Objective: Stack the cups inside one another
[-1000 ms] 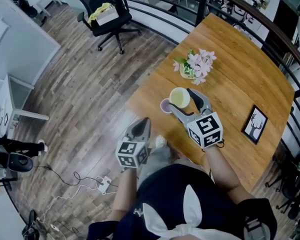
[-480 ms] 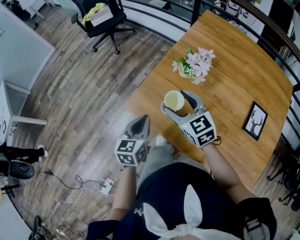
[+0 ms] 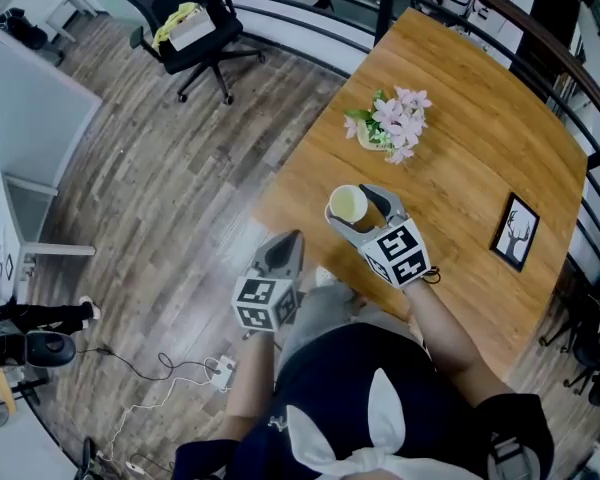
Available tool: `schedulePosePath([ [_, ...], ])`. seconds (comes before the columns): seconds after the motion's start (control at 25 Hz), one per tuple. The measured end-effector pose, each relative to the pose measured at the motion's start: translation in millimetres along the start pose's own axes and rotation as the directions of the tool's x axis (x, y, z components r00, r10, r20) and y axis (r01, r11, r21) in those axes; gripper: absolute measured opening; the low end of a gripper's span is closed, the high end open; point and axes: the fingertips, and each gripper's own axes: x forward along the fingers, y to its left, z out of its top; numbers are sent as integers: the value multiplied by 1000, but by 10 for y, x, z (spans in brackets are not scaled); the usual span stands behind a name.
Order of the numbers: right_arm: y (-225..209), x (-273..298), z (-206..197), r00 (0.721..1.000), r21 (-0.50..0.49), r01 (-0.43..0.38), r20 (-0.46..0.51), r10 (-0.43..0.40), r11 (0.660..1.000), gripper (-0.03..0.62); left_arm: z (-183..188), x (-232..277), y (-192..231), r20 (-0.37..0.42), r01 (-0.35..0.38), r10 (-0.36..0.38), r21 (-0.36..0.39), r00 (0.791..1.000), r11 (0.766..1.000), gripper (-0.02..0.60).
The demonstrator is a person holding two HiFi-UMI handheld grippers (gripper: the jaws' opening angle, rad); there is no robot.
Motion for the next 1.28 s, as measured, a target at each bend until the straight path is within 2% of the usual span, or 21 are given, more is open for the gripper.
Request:
schedulePosePath([
  [0.64, -35, 254, -358, 993, 14, 0, -117, 2, 1000, 354, -15, 97, 135, -35, 28, -28, -3, 999, 1000, 18],
  [1.0, -102, 170, -275, 996, 0, 12, -89, -12, 1000, 353, 92, 178, 44, -15, 52, -52, 6, 999, 999, 18],
  [1.08, -125, 128, -225, 998, -4, 18, -66, -18, 1000, 336, 104, 196, 21, -12, 55, -55, 7, 998, 998, 18],
  [1.28, -183, 2, -102, 999, -5, 38, -9, -38, 999, 218, 171, 217, -63, 5, 60, -60, 14, 998, 998, 18],
])
